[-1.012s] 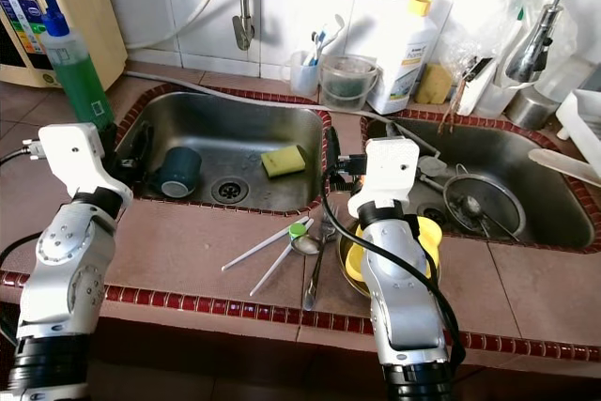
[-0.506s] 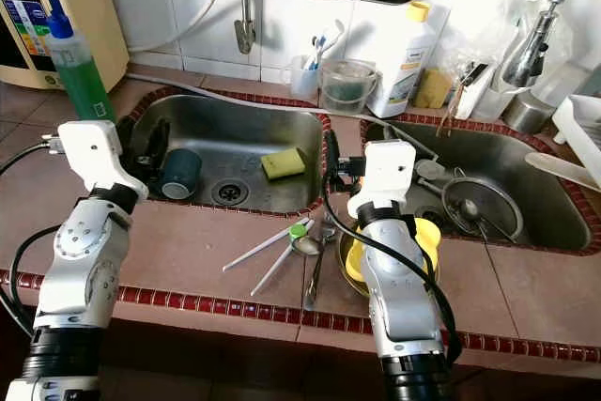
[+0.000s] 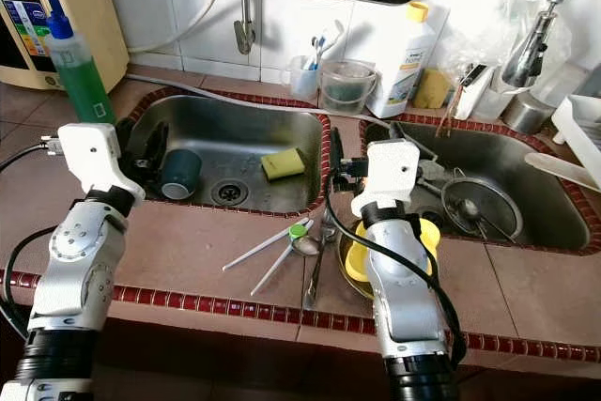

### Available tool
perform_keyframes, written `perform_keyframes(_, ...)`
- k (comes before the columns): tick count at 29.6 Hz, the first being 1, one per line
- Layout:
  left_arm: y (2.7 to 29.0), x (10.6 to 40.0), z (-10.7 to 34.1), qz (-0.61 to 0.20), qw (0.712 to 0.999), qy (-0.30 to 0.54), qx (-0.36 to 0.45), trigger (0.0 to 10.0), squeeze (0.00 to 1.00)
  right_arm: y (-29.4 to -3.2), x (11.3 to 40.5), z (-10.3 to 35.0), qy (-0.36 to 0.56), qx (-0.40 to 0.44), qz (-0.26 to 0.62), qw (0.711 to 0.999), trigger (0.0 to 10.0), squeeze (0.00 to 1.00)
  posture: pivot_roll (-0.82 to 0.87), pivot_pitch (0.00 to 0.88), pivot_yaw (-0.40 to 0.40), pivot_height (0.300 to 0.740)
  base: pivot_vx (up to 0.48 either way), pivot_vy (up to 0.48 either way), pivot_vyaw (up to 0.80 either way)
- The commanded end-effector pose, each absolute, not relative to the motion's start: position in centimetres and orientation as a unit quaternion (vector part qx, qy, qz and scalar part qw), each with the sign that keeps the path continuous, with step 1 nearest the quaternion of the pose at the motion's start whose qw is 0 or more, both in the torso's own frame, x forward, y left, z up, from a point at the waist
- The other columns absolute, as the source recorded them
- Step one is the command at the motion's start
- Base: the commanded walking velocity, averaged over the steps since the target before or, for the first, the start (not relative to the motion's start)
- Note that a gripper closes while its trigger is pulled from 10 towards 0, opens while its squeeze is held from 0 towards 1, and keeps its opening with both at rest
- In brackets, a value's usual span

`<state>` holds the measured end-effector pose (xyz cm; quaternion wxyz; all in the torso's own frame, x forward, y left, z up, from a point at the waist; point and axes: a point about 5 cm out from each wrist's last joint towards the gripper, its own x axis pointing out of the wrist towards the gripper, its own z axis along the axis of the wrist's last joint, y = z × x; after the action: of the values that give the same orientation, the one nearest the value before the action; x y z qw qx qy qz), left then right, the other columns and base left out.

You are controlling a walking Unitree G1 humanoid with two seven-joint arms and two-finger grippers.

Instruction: Kitchen organization

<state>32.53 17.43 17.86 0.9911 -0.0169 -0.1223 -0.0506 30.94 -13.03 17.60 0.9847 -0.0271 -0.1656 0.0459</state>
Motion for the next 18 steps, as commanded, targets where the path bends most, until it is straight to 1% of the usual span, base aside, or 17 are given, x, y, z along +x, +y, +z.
perform_keyframes(1,17.08,32.31,17.89,-0.06,0.991,-0.121,-0.015,10.0,0.0,-13.22,30.7,17.56,-0.166,-0.029,0.043,0.985,10.0,0.0,-0.1,0.0,-0.035,0.74,0.0,0.0,0.0)
perform_keyframes(7,16.87,32.09,17.68,-0.066,0.991,-0.11,-0.032,10.0,0.0,-13.35,30.16,17.42,-0.167,-0.035,0.033,0.985,10.0,0.0,-0.11,0.0,-0.028,0.74,0.0,0.0,0.0)
perform_keyframes(14,16.84,31.97,17.65,-0.075,0.991,-0.109,-0.032,10.0,0.0,-13.4,30.05,17.18,-0.165,-0.035,0.032,0.985,10.0,0.0,-0.11,0.0,-0.028,0.74,0.0,0.0,0.0)
perform_keyframes(18,16.77,31.83,17.95,-0.083,0.987,-0.119,-0.062,10.0,0.0,-13.58,30.11,17.15,-0.164,-0.038,0.031,0.985,10.0,0.0,-0.11,0.0,-0.029,0.74,0.0,0.0,0.0)
